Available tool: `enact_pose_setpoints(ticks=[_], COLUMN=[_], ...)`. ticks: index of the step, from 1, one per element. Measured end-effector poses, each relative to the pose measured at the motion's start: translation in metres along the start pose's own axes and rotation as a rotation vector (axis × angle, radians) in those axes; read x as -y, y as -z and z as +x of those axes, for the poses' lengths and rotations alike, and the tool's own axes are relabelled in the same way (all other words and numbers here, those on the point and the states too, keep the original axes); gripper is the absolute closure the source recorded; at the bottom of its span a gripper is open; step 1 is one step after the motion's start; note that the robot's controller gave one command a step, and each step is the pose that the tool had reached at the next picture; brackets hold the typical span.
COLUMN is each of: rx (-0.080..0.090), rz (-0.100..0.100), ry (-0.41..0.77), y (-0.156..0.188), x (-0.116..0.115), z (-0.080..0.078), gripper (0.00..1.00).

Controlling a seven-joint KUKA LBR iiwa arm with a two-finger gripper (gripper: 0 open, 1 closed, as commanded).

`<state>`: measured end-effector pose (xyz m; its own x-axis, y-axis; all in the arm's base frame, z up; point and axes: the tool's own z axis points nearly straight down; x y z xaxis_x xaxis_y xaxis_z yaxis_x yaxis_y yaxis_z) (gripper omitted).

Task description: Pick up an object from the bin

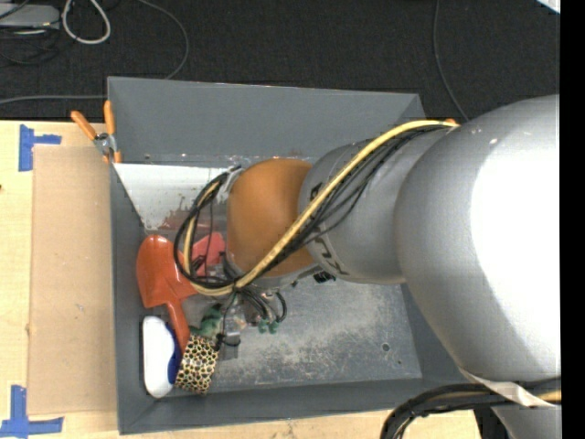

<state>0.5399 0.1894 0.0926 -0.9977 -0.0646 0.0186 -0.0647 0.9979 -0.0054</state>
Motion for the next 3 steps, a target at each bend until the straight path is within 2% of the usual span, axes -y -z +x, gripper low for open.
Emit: enact_pose_setpoints(ticks=[1,2,3], rx=[0.001,0.009,0.009], rz=[0.000,-0.001,-0.001], ry=[0.224,0.222,0.215], y=[0.027,-0.024,-0.023], x=[0.008,0.025,0.024], z=[0.019,0.011,0.012], gripper=[0.00,0.00,0.00])
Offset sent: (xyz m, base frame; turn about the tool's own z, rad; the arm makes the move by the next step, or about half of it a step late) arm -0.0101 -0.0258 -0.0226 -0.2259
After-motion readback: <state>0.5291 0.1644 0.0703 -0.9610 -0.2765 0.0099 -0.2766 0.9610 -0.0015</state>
